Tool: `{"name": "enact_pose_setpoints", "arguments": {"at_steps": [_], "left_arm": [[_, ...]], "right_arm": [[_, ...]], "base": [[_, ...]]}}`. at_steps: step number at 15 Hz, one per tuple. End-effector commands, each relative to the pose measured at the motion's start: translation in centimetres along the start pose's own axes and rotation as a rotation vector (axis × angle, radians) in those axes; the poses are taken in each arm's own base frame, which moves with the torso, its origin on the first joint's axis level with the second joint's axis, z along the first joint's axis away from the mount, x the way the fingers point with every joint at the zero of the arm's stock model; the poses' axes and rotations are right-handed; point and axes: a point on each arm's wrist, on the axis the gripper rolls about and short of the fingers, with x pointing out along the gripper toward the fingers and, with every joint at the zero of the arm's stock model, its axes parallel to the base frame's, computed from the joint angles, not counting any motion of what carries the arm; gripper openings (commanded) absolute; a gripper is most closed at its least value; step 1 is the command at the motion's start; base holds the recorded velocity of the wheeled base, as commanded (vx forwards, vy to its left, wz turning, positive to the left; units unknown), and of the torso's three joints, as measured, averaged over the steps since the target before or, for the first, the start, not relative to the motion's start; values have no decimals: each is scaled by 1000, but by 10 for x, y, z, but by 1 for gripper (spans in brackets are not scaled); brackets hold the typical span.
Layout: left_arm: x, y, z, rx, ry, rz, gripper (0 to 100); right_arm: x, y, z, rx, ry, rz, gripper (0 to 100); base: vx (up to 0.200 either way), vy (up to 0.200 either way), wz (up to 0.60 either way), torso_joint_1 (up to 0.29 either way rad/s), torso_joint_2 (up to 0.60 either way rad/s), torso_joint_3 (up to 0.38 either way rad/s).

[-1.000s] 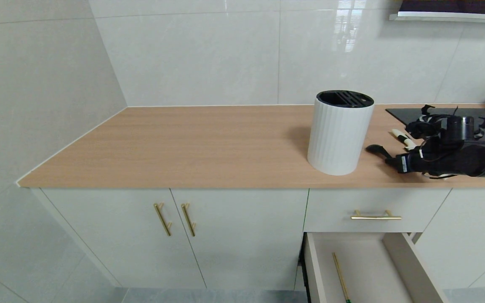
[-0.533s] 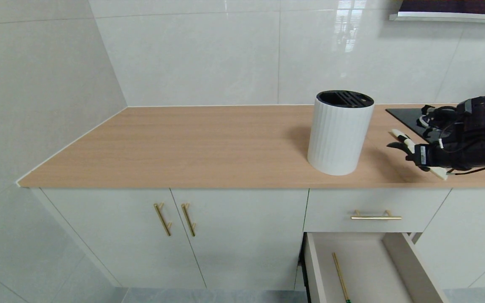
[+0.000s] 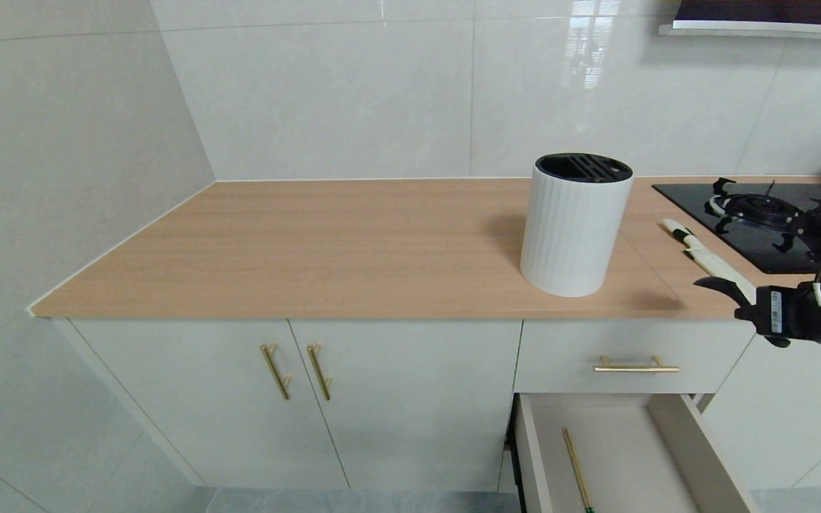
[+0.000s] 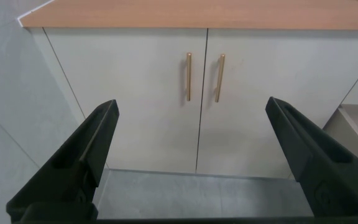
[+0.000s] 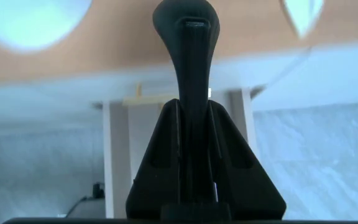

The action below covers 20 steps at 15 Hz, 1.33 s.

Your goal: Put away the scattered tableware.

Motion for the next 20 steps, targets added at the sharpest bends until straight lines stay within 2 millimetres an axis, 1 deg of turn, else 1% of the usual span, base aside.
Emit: {"name": "enact_pose_setpoints", "arguments": {"at_steps": [1, 2, 3, 7, 14, 20], "left_arm": [[0, 0, 0, -1, 2, 1, 100], [0, 0, 0, 1, 2, 1, 100], [0, 0, 0, 1, 2, 1, 100], [0, 0, 0, 1, 2, 1, 100], [0, 0, 0, 1, 2, 1, 100], [0, 0, 0, 1, 2, 1, 100]], "right_arm": [[-28, 8, -18, -29, -23, 17, 0], [-27, 8, -22, -34, -14, 3, 0], [-23, 8, -29, -39, 16, -13, 0], [-19, 10, -35, -52, 44, -4, 0], [-17, 12, -39, -60, 60, 0, 0], [-6, 12, -43, -64, 104, -6, 0]], "base": [[0, 0, 0, 0, 0, 0], [0, 0, 0, 0, 0, 0], [0, 0, 0, -76, 144, 85], [0, 0, 0, -185, 408, 223], [0, 0, 0, -206, 485, 276], [0, 0, 0, -180, 464, 281]]}}
